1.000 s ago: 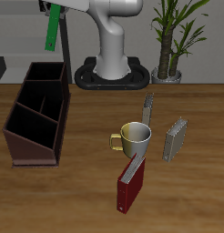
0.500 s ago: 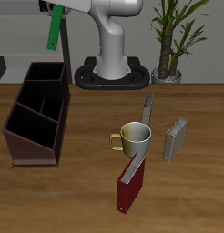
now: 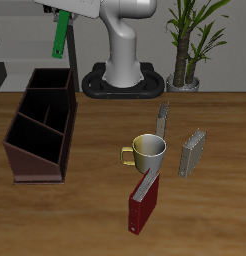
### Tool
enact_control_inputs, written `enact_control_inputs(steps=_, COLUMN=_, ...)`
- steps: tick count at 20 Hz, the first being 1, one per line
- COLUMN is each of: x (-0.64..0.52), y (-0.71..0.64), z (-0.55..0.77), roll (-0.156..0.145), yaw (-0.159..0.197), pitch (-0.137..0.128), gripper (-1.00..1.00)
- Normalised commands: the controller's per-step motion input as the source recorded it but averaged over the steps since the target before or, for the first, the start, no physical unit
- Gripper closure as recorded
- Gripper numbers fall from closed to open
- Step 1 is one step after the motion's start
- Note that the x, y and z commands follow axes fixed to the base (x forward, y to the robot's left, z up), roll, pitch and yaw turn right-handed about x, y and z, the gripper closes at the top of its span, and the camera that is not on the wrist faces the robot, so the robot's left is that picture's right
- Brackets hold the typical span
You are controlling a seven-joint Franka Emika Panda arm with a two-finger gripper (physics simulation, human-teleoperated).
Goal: Place the green book into the right desk caddy's right compartment
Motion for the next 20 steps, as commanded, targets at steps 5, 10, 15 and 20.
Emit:
enact_control_inputs(steps=5, x=-0.05, y=0.0, z=-0.18, roll=0.014, yaw=-0.035, pitch=0.042, gripper=1.0)
enact_control_inputs(steps=10, x=-0.03, y=0.0, z=0.03, roll=-0.004, yaw=-0.007, pitch=-0.014, gripper=1.0)
enact_control_inputs(steps=15, x=0.05, y=-0.07, z=0.1, roll=-0.024, yaw=-0.029, pitch=-0.004, gripper=1.0)
enact_control_inputs(steps=20, x=-0.02, y=0.1, z=-0.01, roll=0.002, yaw=-0.033, pitch=0.005, gripper=1.0)
